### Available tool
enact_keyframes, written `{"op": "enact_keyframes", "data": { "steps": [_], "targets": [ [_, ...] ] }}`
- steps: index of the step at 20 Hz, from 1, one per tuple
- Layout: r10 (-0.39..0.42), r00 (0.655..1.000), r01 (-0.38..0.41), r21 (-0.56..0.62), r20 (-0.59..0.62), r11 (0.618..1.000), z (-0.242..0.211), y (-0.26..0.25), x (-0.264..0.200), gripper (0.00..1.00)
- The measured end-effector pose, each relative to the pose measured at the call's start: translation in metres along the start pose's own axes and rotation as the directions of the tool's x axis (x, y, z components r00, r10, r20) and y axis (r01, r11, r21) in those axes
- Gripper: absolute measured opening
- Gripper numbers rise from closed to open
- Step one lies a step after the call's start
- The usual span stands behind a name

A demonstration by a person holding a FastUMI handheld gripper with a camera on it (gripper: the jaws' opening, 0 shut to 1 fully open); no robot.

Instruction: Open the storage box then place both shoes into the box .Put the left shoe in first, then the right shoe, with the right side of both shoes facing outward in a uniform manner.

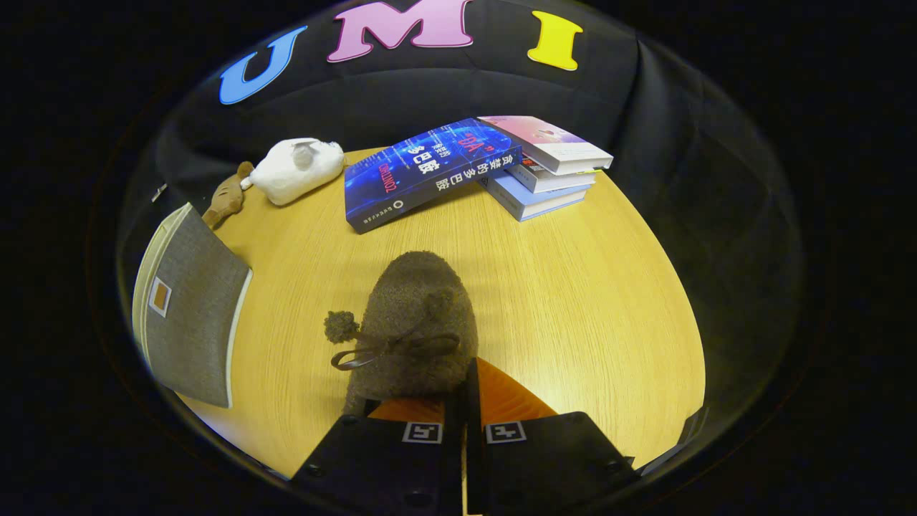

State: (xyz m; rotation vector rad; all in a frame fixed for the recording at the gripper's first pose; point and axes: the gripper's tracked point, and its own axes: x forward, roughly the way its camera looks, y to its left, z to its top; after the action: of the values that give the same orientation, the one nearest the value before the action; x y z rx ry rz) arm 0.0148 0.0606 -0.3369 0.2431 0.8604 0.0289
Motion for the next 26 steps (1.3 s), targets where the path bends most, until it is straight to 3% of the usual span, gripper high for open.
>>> {"op": "enact_keyframes", "data": {
  "steps": [5, 13, 23, 26],
  "targets": [
    [-0.004, 0.997, 0.005, -0.009, 0.074, 1.000, 0.036, 0.030, -0.036, 0.07],
    [0.112, 0.987, -0.113, 0.002, 0.112, 0.994, 0.079, 0.153, -0.080, 0.07],
    [0.220, 0.968, -0.223, 0.009, 0.124, 0.975, 0.095, 0.308, -0.107, 0.07],
    [0.200, 0.975, -0.199, -0.016, 0.095, 0.980, 0.084, 0.340, -0.099, 0.07]
  ]
}}
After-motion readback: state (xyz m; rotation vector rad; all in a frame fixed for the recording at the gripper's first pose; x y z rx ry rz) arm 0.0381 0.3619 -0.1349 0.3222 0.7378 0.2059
